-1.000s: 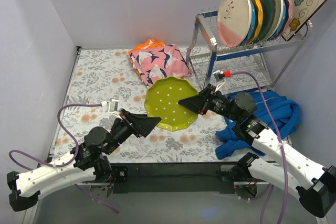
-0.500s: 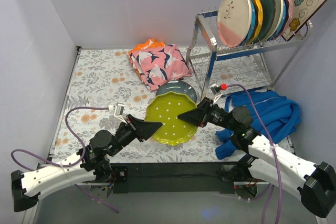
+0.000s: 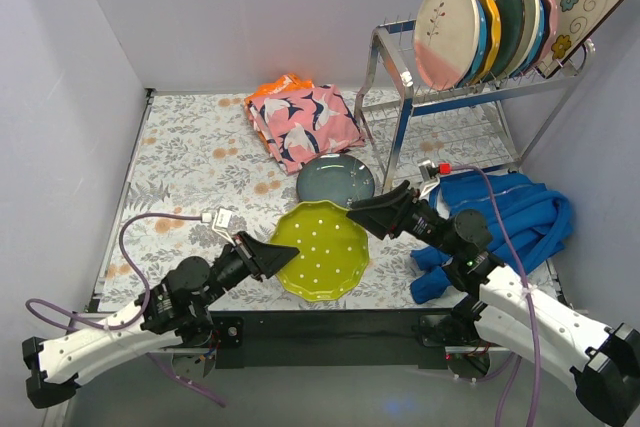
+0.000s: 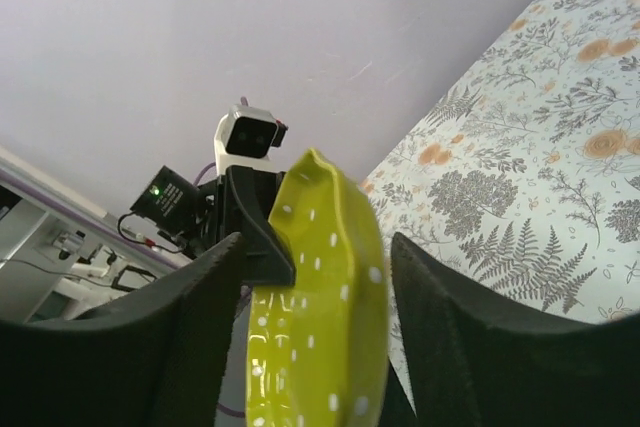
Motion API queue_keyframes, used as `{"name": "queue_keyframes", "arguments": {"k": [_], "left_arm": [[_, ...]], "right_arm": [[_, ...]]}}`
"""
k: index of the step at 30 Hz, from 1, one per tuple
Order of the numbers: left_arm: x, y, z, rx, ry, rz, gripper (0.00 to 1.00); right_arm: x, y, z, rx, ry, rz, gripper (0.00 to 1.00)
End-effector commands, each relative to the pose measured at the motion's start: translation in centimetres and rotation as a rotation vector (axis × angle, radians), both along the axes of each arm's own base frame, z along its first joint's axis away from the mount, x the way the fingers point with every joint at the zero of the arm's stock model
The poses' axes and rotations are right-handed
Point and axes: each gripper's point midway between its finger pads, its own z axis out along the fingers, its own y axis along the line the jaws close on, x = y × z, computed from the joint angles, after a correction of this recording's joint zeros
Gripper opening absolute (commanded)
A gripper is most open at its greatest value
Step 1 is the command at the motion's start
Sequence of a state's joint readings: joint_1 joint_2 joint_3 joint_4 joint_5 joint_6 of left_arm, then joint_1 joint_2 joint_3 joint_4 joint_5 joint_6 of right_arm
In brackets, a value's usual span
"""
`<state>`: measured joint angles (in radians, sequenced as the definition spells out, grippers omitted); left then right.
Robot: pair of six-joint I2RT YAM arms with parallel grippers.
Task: Unload the plates from the dish rack
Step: Place the plate at the corner of the board.
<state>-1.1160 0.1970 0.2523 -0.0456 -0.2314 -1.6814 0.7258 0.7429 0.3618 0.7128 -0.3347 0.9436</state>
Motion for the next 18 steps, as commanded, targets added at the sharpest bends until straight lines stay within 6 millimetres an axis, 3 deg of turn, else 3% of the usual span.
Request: {"name": "queue_keyframes", "arguments": {"k": [1, 6, 9, 11, 13, 15, 18], "left_arm": [[0.9, 0.3, 4.6, -0.118, 0.021, 0.053, 0.00], [1.9, -0.1, 4.1, -0.057, 0.053, 0.097, 0.00], [3.1, 0.1, 3.0, 0.008, 0.081, 0.163, 0.00], [3.7, 0.2, 3.1, 0.038, 0.078, 0.197, 0.00], [4.8, 0.8, 3.9, 0.064, 0.055, 0.263, 0.00], [5.9, 0.7, 3.4, 0.126, 0.059, 0.305, 0.00], [7.4, 0.4, 4.1, 0.145, 0.042, 0.321, 0.00]], "right_arm": [[1.2, -0.7, -0.3, -0.010, -0.011, -0.077, 0.72], [3.0, -2.0, -1.1, -0.071, 0.021, -0.212, 0.88], [3.5, -3.4, 0.0, -0.084, 0.006, -0.296, 0.96], [3.2, -4.4, 1.8, -0.068, -0.037, -0.328, 0.98], [2.9, -5.2, 2.4, -0.071, -0.050, -0.351, 0.98], [2.6, -5.6, 2.3, -0.086, -0.056, -0.359, 0.98], [2.0, -6.1, 2.3, -0.092, -0.073, -0.360, 0.98]]}}
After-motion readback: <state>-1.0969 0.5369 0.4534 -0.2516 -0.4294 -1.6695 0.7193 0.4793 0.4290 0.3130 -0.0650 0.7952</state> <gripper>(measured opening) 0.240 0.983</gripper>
